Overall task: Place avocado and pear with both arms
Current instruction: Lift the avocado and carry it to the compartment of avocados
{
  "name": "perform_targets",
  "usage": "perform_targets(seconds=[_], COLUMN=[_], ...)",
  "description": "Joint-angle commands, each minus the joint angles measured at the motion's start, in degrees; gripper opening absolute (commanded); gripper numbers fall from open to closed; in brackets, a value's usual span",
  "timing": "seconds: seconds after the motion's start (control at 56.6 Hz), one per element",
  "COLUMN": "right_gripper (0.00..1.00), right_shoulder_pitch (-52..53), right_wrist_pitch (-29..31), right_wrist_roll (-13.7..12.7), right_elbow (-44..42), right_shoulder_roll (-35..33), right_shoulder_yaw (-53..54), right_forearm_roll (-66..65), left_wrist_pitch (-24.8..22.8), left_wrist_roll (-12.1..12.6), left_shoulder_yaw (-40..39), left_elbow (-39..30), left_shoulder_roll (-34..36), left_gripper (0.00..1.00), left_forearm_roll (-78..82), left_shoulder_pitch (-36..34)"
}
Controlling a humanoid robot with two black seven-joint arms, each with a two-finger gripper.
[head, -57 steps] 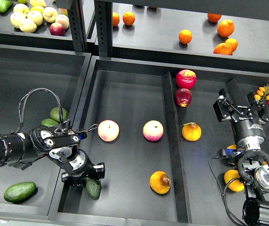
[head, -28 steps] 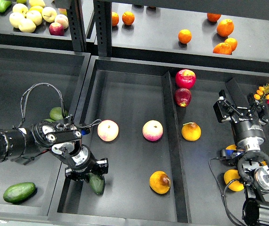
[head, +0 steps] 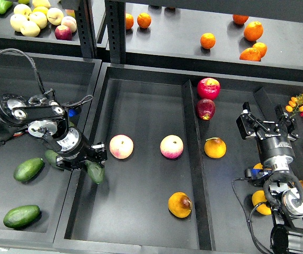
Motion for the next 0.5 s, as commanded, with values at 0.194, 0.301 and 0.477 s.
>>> perform_targets(seconds=[0.194, 0.301, 0.477], right_gripper=[0.99, 0.99, 1.0], right_shoulder_pitch=[0.02, 0.02, -0.15], right_wrist_pitch=[0.37, 0.37, 0.37], right_wrist_roll=[0.13, 0.13, 0.13], right_elbow=[-0.14, -0.14, -0.06], right_shoulder_roll=[0.0, 0.0, 0.0], right_shoulder_yaw=[-1.7, -1.7, -1.61], right_forearm_roll=[0.0, 0.0, 0.0], left_wrist_pitch=[0.01, 0.01, 0.01], left_wrist_roll=[0.0, 0.0, 0.0], left_shoulder_yaw=[0.08, 0.17, 0.35], left_elbow=[-1.18, -1.27, -0.65], left_shoulder_roll=[6.88, 8.82, 12.15], left_gripper=[0.18, 0.18, 0.19], left_forearm_roll=[2.0, 2.97, 3.59], left_shoulder_pitch=[1.07, 2.56, 5.2])
